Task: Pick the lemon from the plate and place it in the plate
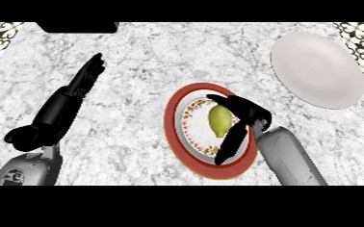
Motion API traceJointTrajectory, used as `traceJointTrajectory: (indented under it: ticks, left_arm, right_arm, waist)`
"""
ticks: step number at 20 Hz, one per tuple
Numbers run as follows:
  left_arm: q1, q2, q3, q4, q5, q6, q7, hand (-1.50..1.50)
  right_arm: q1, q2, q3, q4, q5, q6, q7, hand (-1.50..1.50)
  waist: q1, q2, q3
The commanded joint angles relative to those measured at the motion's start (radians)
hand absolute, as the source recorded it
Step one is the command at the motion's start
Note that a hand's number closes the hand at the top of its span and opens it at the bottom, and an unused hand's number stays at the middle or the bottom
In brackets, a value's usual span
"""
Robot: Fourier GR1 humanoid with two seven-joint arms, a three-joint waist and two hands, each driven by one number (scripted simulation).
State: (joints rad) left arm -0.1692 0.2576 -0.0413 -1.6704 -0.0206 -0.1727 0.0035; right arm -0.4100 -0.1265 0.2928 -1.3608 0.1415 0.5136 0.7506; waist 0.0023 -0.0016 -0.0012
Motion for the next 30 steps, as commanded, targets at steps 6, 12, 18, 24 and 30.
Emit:
traceJointTrajectory:
  ticks: [6, 12, 18, 24, 30]
  left_arm:
    - [0.009, -0.008, 0.062, -0.015, 0.004, -0.046, 0.007, 0.00]
    - [0.010, -0.015, 0.054, 0.039, -0.018, -0.050, -0.044, 0.00]
    - [0.005, -0.043, 0.034, -0.029, -0.036, -0.041, 0.015, 0.00]
    - [0.016, -0.020, 0.074, 0.037, -0.007, -0.052, -0.005, 0.00]
    - [0.058, -0.006, 0.108, 0.038, 0.000, -0.047, -0.022, 0.00]
  right_arm:
    - [0.082, 0.047, 0.019, -0.027, 0.080, 0.038, -0.016, -1.50]
    - [0.065, 0.096, 0.128, 0.036, 0.176, 0.016, -0.138, 1.50]
    - [0.023, 0.098, 0.108, 0.125, 0.307, -0.091, -0.269, 1.50]
    - [0.157, -0.332, 0.473, -0.251, 0.632, -0.055, -0.607, 1.50]
    - [0.360, -0.640, 0.440, -0.488, 0.781, -0.401, -0.838, 1.50]
  waist:
    - [-0.001, 0.001, 0.001]
    - [0.001, 0.003, 0.001]
    - [0.005, 0.002, 0.001]
    - [-0.046, -0.039, 0.002]
    - [-0.107, -0.028, 0.005]
